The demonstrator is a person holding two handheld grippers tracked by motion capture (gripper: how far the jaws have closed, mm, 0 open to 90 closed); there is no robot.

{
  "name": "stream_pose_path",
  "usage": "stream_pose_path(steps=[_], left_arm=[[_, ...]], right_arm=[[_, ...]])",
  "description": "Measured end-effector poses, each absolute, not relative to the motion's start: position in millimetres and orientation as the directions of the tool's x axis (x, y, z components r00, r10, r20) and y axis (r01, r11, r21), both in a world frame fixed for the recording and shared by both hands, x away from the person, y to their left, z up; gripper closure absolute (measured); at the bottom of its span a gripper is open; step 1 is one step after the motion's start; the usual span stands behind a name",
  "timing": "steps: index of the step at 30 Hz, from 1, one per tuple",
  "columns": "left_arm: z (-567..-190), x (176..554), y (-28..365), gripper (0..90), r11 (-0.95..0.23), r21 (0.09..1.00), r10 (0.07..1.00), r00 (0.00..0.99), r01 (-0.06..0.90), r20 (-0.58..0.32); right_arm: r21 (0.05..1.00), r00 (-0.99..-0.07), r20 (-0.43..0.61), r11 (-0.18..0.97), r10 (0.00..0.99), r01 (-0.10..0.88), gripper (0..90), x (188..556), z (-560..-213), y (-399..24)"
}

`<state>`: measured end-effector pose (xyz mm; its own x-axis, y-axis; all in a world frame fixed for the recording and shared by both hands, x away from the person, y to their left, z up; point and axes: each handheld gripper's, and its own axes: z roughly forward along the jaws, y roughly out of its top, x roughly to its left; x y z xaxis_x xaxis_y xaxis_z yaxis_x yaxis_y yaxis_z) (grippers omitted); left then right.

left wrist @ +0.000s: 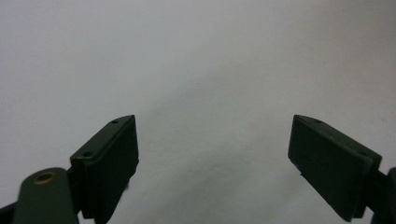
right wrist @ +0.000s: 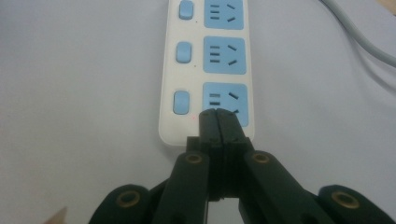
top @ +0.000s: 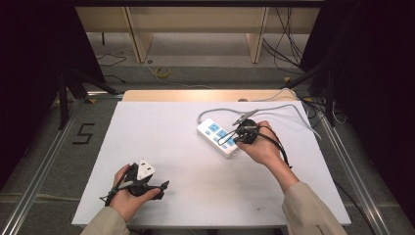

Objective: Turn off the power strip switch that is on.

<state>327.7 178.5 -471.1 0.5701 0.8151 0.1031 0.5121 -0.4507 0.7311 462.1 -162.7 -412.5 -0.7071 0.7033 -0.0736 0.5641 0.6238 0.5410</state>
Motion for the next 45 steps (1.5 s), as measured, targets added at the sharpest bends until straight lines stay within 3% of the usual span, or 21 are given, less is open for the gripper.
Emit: stream_pose_path(steps=[45], left_arm=[[-472,328,177,15.9,-0.454,0.73,0.812,0.575,0.511,0.101]], right_arm=[[0.49,-0.71,-0.068,0.644,0.7,0.588,90.0,483,-425,-142]])
